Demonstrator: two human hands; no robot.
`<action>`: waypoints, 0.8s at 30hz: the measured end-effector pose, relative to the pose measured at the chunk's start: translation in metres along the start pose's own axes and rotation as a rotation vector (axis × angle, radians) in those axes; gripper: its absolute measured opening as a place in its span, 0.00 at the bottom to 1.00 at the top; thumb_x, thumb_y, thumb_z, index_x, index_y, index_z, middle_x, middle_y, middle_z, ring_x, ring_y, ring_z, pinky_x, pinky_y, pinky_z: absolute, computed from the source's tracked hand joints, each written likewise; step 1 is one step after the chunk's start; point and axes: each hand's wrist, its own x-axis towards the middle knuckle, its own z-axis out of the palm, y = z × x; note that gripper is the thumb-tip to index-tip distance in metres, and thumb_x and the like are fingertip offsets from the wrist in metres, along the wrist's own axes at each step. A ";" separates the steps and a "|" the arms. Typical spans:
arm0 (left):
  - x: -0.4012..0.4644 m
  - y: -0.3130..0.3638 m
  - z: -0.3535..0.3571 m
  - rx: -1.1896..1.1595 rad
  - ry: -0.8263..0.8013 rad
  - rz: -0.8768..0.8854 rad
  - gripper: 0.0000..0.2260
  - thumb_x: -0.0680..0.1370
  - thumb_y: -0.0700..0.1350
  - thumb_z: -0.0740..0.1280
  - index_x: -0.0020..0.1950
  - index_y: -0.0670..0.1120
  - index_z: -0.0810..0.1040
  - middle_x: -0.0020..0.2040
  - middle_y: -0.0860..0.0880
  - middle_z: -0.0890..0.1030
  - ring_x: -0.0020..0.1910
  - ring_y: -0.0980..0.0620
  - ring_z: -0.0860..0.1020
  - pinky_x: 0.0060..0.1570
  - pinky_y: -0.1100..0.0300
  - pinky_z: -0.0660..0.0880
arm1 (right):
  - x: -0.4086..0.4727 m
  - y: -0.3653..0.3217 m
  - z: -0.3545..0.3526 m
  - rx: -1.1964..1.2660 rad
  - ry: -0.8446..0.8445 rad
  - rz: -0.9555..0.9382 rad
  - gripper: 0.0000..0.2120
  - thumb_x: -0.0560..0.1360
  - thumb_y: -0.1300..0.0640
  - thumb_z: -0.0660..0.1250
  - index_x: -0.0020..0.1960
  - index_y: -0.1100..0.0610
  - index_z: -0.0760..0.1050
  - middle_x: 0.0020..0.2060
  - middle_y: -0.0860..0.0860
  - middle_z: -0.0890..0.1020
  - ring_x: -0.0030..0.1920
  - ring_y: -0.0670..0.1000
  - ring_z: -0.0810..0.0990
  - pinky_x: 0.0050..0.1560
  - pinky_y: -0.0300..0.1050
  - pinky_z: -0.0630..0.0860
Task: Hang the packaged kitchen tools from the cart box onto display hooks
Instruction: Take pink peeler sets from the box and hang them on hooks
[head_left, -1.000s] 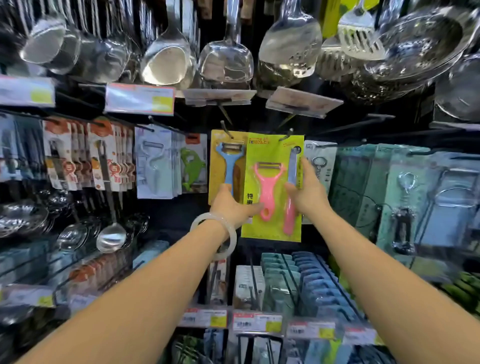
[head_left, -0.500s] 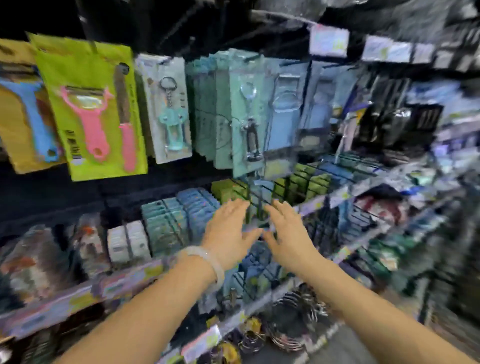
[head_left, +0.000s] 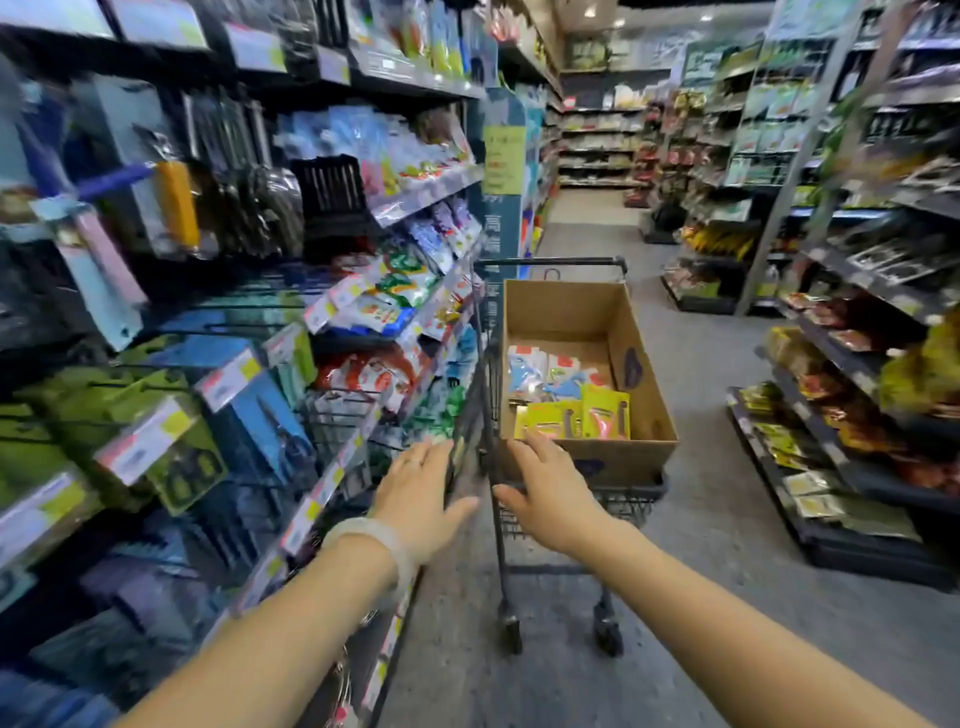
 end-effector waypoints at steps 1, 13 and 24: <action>0.018 0.014 0.009 -0.004 -0.038 0.021 0.32 0.79 0.56 0.59 0.77 0.47 0.48 0.78 0.48 0.49 0.77 0.48 0.48 0.73 0.55 0.50 | 0.002 0.023 -0.005 0.011 0.009 0.050 0.30 0.78 0.47 0.60 0.75 0.57 0.55 0.75 0.55 0.57 0.75 0.57 0.54 0.73 0.49 0.54; 0.195 0.087 0.091 -0.016 -0.255 0.140 0.32 0.78 0.56 0.60 0.76 0.47 0.51 0.77 0.46 0.53 0.76 0.45 0.51 0.72 0.51 0.56 | 0.058 0.202 -0.018 0.074 -0.005 0.439 0.28 0.78 0.47 0.61 0.73 0.57 0.59 0.74 0.56 0.60 0.74 0.56 0.58 0.73 0.49 0.58; 0.404 0.076 0.143 -0.198 -0.360 0.058 0.29 0.78 0.53 0.62 0.75 0.45 0.55 0.75 0.45 0.59 0.74 0.44 0.56 0.72 0.51 0.56 | 0.268 0.302 0.013 0.267 -0.059 0.579 0.23 0.76 0.52 0.64 0.67 0.62 0.67 0.62 0.58 0.74 0.65 0.58 0.70 0.63 0.48 0.67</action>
